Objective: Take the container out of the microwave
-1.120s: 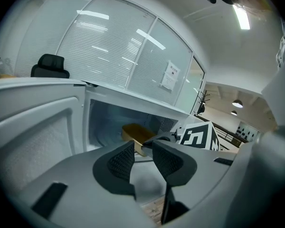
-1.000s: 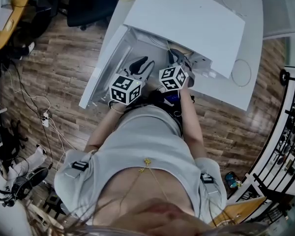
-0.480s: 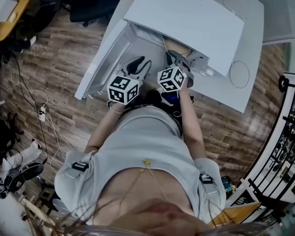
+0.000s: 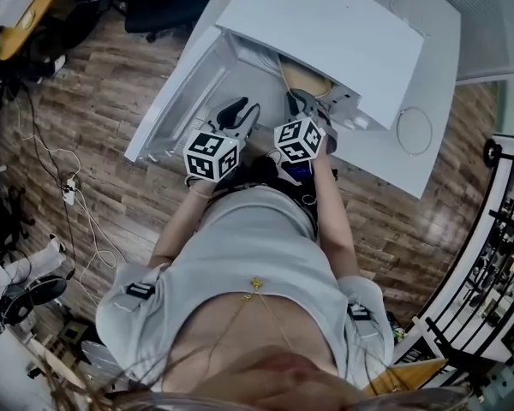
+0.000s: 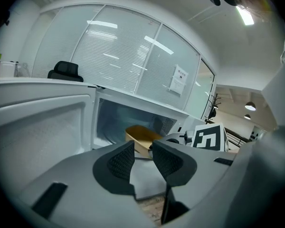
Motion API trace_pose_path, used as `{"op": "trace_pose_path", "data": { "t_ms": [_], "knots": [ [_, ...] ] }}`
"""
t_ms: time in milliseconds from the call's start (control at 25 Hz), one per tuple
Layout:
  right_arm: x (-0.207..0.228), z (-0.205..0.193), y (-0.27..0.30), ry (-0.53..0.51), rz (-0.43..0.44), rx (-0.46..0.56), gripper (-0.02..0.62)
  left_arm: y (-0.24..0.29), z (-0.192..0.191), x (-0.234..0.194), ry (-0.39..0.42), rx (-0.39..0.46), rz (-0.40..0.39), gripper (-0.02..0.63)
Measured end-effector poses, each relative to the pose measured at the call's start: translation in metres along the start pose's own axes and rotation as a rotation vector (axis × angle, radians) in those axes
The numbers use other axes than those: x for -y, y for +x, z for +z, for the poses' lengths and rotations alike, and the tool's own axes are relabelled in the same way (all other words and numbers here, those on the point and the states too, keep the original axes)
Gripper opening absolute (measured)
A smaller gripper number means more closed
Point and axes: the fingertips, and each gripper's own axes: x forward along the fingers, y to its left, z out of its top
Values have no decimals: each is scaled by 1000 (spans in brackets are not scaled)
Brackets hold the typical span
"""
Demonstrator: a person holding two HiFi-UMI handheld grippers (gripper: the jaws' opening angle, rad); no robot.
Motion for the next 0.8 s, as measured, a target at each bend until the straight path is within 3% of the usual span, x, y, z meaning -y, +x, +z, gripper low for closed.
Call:
{"op": "trace_pose_path", "data": {
  "t_ms": [800],
  "knots": [
    [-28, 28, -16, 55, -19, -13, 35, -20, 11, -14, 26, -14, -92, 124]
  ]
}}
